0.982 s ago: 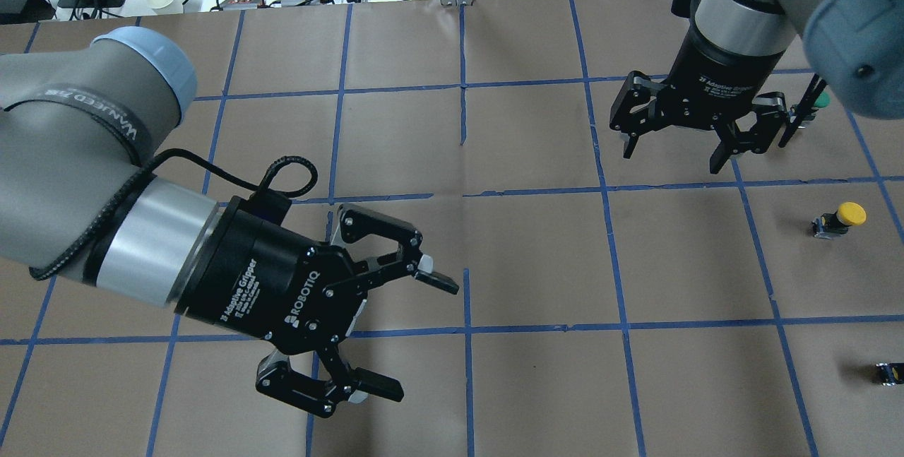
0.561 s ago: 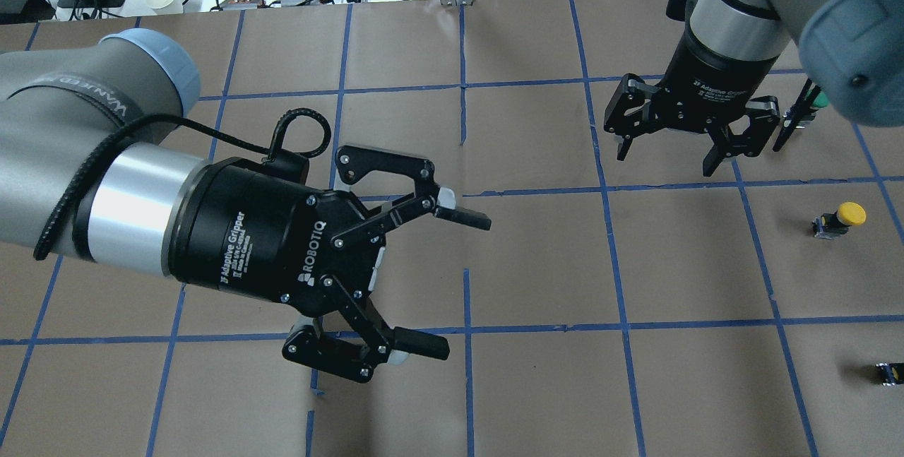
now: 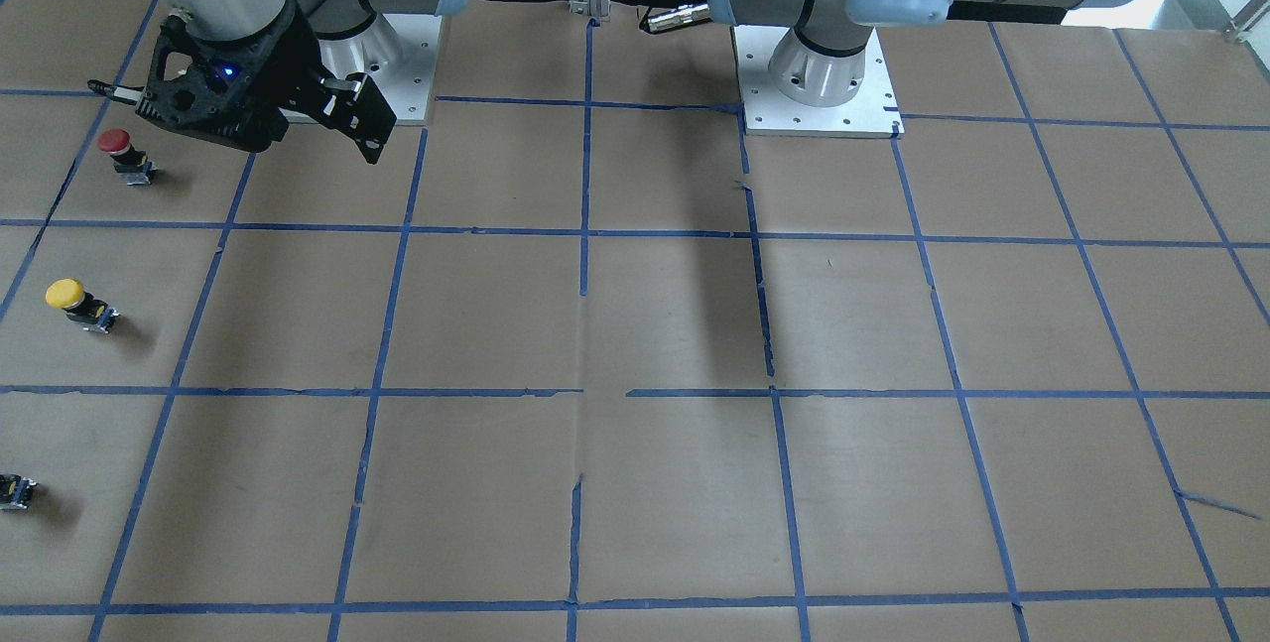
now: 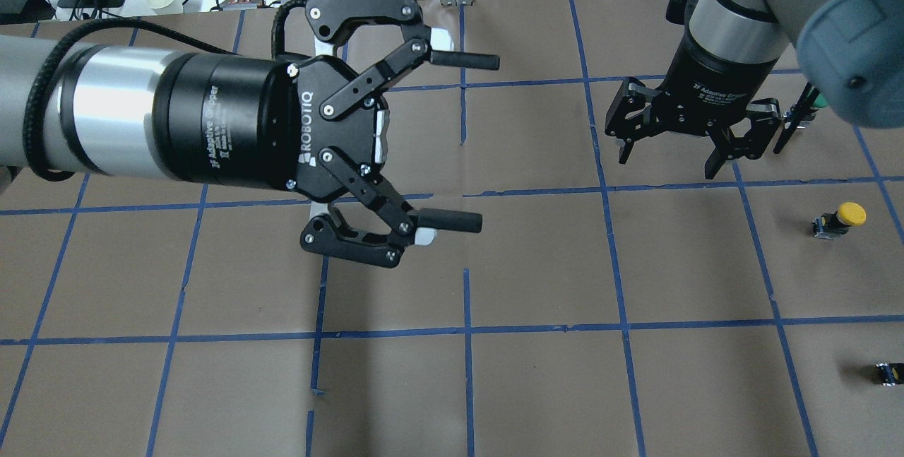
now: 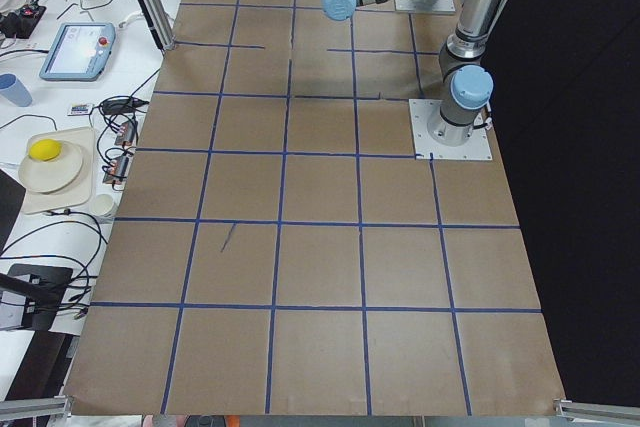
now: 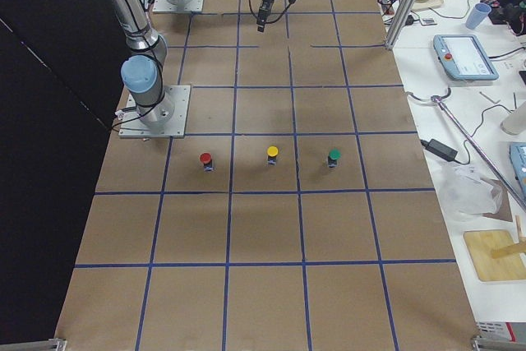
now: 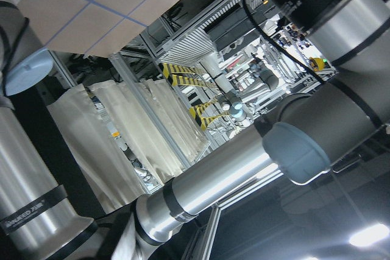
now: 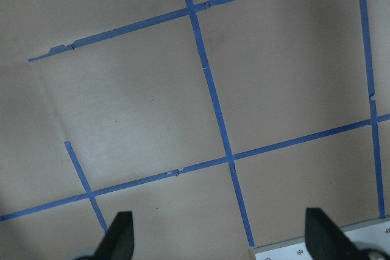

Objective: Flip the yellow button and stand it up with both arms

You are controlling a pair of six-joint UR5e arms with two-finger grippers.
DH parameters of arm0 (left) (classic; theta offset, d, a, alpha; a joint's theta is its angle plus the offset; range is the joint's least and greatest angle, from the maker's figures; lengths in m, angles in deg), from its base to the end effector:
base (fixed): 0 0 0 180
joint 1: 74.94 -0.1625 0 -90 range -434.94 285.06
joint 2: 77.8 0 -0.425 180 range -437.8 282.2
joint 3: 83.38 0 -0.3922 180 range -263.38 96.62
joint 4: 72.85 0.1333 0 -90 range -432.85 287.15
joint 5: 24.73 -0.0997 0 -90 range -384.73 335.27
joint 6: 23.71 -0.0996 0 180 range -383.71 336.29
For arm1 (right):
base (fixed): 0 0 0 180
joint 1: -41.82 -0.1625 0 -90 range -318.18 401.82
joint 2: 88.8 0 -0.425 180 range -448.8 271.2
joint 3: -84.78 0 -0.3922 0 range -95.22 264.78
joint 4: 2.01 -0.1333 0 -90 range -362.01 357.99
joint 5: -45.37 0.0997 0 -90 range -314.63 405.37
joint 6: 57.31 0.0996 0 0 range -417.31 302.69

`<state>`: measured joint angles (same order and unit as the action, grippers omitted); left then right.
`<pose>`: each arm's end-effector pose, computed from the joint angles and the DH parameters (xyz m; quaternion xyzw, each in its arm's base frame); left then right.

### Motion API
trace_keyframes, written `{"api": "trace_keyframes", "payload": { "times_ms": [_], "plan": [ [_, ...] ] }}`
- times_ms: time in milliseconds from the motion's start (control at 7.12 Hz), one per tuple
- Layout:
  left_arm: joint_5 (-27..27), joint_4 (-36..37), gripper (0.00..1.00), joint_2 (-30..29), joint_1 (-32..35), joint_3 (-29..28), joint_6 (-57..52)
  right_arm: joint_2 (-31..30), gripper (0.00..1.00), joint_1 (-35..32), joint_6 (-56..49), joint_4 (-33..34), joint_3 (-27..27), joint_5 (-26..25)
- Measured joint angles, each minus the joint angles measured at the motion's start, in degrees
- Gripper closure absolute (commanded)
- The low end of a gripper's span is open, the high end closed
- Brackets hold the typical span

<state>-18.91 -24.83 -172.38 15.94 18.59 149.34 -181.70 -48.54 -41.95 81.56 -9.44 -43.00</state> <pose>-0.2377 -0.3456 0.5542 0.2827 -0.6682 -0.3313 0.6031 0.1390 -0.4551 0.4658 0.1312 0.9890 0.0689 0.0048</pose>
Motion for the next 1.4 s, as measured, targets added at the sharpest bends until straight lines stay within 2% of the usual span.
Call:
{"api": "trace_keyframes", "payload": {
  "times_ms": [421, 702, 1404],
  "plan": [
    [-6.84, -14.39, 0.01, -0.32, 0.0, 2.46, -21.76, -0.02, 0.0, 0.01, 0.12, -0.08, 0.0, -0.05],
    [-8.93, -25.67, 0.01, -0.35, 0.0, 3.51, -36.1, -0.44, 0.0, -0.1, 0.33, -0.12, -0.03, -0.05],
    [-14.22, -35.27, 0.01, -0.35, 0.0, 3.92, -50.31, -1.7, 0.0, -0.2, 0.37, 0.3, -1.45, -0.16]
  ]
}}
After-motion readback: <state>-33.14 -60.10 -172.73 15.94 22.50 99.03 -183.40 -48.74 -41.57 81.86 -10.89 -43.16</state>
